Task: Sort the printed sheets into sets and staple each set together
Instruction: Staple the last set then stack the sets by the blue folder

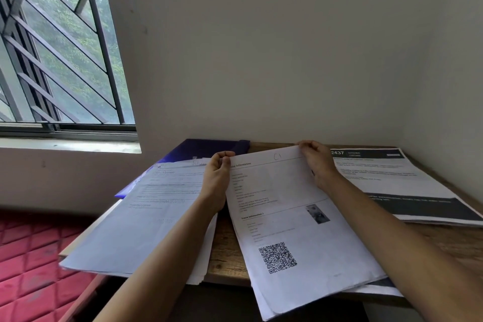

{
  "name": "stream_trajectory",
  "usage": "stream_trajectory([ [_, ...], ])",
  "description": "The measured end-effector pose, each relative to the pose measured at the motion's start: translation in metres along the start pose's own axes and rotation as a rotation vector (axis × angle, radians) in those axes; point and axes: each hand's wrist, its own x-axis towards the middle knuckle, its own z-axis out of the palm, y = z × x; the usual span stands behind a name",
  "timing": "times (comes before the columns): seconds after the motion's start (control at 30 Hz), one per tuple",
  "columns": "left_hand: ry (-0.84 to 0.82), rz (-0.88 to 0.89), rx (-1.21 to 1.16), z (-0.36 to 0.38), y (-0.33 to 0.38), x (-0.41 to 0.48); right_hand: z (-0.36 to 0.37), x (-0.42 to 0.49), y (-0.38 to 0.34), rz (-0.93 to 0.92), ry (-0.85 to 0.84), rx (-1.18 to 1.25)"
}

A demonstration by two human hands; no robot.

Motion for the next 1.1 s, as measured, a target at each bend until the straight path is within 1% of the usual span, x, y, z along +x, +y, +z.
stream_trajectory([
  [0.13, -0.003, 0.011, 0.007, 0.000, 0.001, 0.000, -0.001, 0.005, 0.003, 0.103, 0.002, 0.002],
  [0.23, -0.022, 0.013, 0.004, 0.000, 0.002, -0.002, -0.003, 0.006, 0.003, 0.131, 0.003, 0.029],
  [0.37, -0.006, -0.001, 0.018, 0.000, 0.003, -0.002, -0.004, 0.005, -0.001, 0.167, -0.010, 0.057],
  [0.5, 0.024, -0.009, 0.021, 0.001, 0.002, -0.001, -0.002, 0.006, -0.007, 0.171, -0.011, 0.032],
  [0.73, 0.064, -0.037, -0.017, 0.002, 0.003, 0.000, 0.001, 0.012, -0.019, 0.137, -0.063, -0.117],
  [0.8, 0.066, -0.042, -0.015, 0.002, 0.003, 0.000, 0.001, 0.009, -0.022, 0.070, -0.075, -0.232],
  [0.83, 0.063, -0.046, -0.010, 0.002, 0.002, 0.000, 0.001, 0.007, -0.024, -0.015, -0.076, -0.346],
  [0.9, 0.058, -0.049, 0.002, 0.002, 0.002, 0.001, 0.003, 0.002, -0.027, -0.273, -0.105, -0.580],
  [0.93, 0.060, -0.041, 0.014, 0.002, 0.002, 0.001, 0.005, -0.003, -0.029, -0.392, -0.149, -0.648],
  [1.0, 0.068, -0.016, 0.040, 0.002, 0.002, 0.002, 0.012, -0.012, -0.032, -0.554, -0.280, -0.712],
  [1.1, 0.077, 0.005, 0.057, 0.003, 0.002, 0.001, 0.024, -0.025, -0.033, -0.650, -0.433, -0.718],
])
